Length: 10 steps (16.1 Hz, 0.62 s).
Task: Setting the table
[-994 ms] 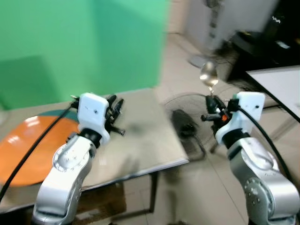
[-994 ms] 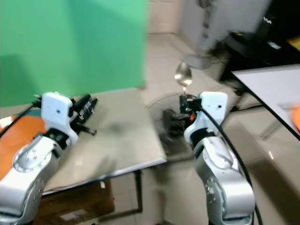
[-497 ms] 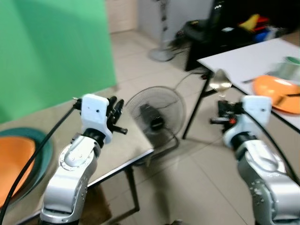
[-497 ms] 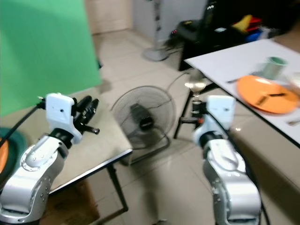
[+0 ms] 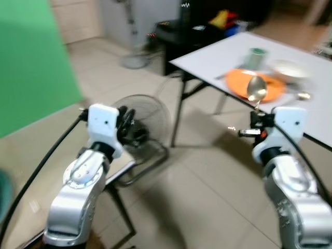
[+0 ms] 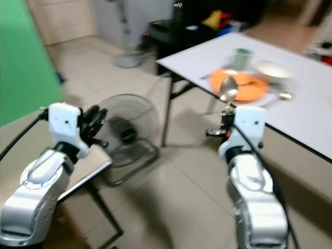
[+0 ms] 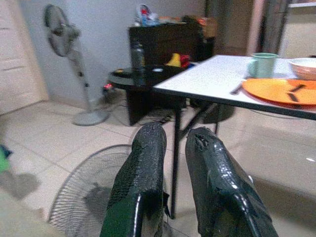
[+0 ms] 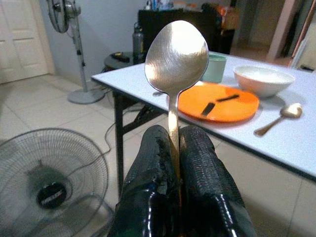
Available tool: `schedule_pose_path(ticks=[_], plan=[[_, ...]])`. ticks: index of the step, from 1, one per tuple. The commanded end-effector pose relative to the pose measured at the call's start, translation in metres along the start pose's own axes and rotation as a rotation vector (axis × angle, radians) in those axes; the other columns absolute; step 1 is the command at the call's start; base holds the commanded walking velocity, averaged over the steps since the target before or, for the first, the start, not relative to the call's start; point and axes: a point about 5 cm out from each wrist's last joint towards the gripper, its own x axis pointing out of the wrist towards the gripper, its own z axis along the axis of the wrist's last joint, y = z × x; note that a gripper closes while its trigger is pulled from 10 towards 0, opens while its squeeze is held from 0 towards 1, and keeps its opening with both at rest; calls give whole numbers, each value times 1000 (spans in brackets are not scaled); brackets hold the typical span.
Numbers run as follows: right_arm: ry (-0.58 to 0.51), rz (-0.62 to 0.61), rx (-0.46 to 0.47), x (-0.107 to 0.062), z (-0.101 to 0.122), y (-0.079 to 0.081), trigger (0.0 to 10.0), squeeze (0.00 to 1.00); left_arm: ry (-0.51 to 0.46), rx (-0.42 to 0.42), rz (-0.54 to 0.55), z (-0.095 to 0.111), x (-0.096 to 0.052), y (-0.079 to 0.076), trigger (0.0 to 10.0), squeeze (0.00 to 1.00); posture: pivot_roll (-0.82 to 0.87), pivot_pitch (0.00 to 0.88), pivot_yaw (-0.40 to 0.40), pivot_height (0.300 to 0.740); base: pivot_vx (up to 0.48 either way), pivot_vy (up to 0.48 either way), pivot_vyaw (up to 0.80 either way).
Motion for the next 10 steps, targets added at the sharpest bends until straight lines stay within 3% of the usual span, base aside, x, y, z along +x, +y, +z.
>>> schedule_pose_path(ticks=[1, 3, 10], plan=[[-14, -14, -1, -2, 2, -2, 10000, 0, -18, 8, -9, 3, 0, -2, 10000, 0, 103, 0, 6, 740, 0, 0, -712], [11, 32, 31, -1, 0, 1, 10000, 0, -20, 12, -11, 3, 3, -3, 10000, 0, 99, 0, 11, 740, 0, 0, -716], [88, -9, 64, -2, -8, -4, 10000, 0, -26, 17, -28, 2, 7, -3, 10000, 0, 82, 0, 10, 740, 0, -334, -720]])
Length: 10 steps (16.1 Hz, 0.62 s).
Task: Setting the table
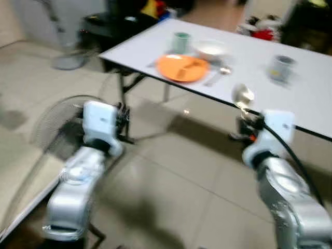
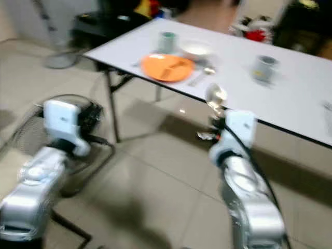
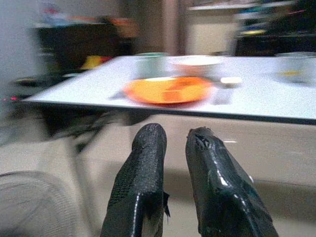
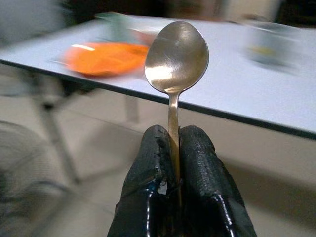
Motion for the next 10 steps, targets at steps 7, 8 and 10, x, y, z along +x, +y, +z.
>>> schedule_pose_path(ticks=[7, 8, 10], plan=[[-21, -17, 2, -2, 8, -3, 10000, 0, -19, 4, 8, 3, 0, 6, 10000, 0, 75, 0, 14, 740, 0, -44, -580], [-28, -7, -3, -3, 9, -3, 10000, 0, -32, 5, -11, 4, 0, 3, 10000, 0, 75, 0, 16, 740, 0, 0, 0], [-47, 13, -5, -2, 12, -1, 10000, 0, -34, -3, -40, 3, -1, 0, 10000, 0, 73, 0, 18, 740, 152, 0, 0]])
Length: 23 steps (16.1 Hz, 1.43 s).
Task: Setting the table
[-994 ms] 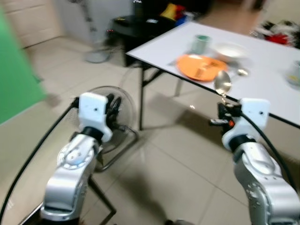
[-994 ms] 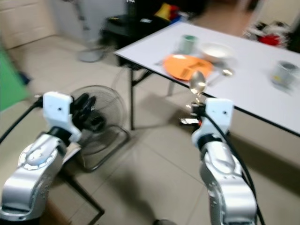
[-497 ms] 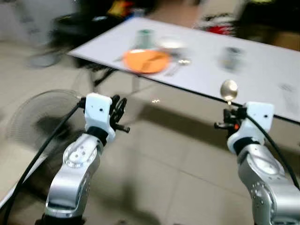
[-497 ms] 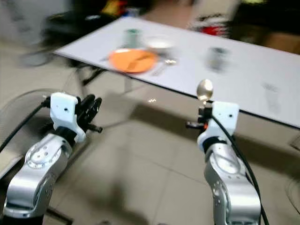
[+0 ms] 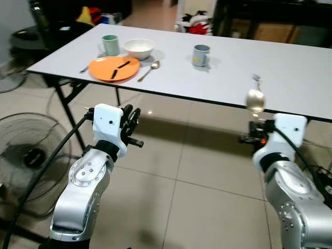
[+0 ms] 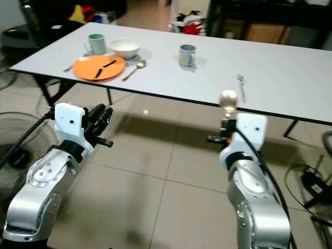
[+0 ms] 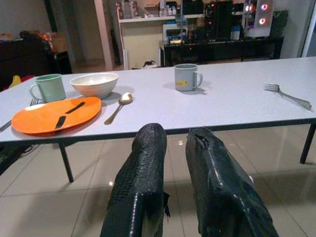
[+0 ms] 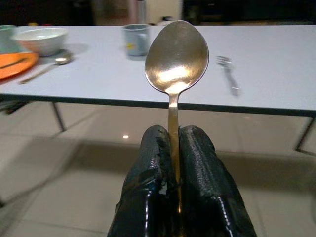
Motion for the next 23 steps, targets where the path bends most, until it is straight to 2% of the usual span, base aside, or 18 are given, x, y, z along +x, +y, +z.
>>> schedule_pose_path(ticks=[1, 6, 16, 23], plan=[[-41, 20, 8, 0, 9, 3, 10000, 0, -16, 8, -14, 3, -1, 0, 10000, 0, 73, 0, 18, 740, 315, 0, 0], [-26, 13, -3, 4, 9, -1, 10000, 0, -8, 16, -35, 2, -1, -1, 10000, 0, 76, 0, 14, 740, 317, 0, -638], [-7, 102, -51, 6, 9, 6, 10000, 0, -8, 11, -37, 1, -1, -1, 10000, 0, 80, 0, 12, 740, 323, 0, 0], [33, 108, -95, 10, 5, 0, 10000, 0, -7, 4, -49, 1, -1, -2, 10000, 0, 80, 0, 12, 740, 332, 0, 0]])
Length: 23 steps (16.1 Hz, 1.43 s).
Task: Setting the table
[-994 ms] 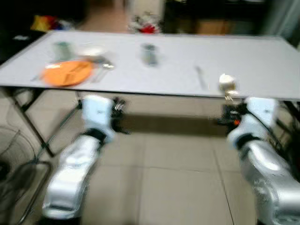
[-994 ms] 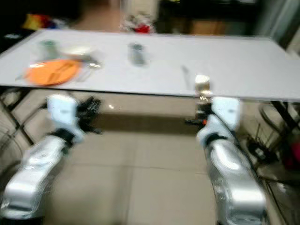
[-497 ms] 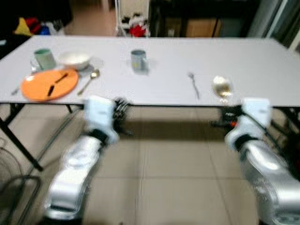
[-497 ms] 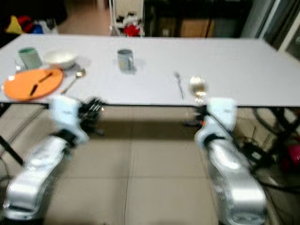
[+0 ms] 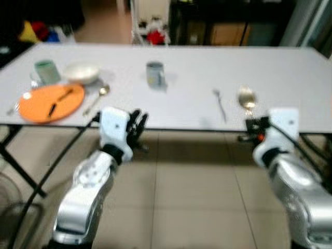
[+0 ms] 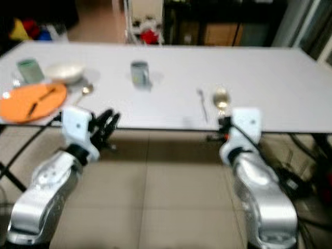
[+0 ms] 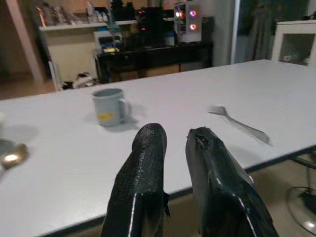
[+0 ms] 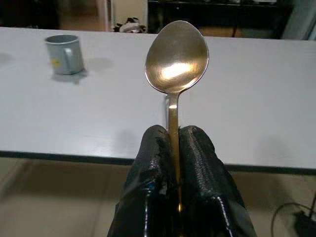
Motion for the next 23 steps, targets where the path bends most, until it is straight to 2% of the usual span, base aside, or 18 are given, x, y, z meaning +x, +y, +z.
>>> schedule_pose_path(ticks=[1, 11, 14, 17, 23], plan=[[3, 47, -3, 1, 1, 8, 10000, 0, -7, 16, 21, 4, -2, 7, 10000, 0, 80, 0, 12, 740, 334, 0, 0], [23, 64, -7, 0, -3, 9, 10000, 0, 7, 5, 1, 1, -4, 4, 10000, 0, 78, 0, 12, 740, 348, 0, 0], [39, 84, 4, -1, -6, 11, 10000, 0, 21, 16, 36, -2, -8, 7, 10000, 0, 87, 0, -6, 740, 366, 0, 0], [67, 113, 15, -1, -17, 16, 10000, 0, 32, 36, 68, -3, -15, 13, 10000, 0, 109, 0, -27, 740, 375, 0, -781], [77, 138, 26, -1, -22, 21, 10000, 0, 42, 54, 55, -3, -21, 13, 10000, 0, 131, 0, -23, 740, 381, 0, 0]])
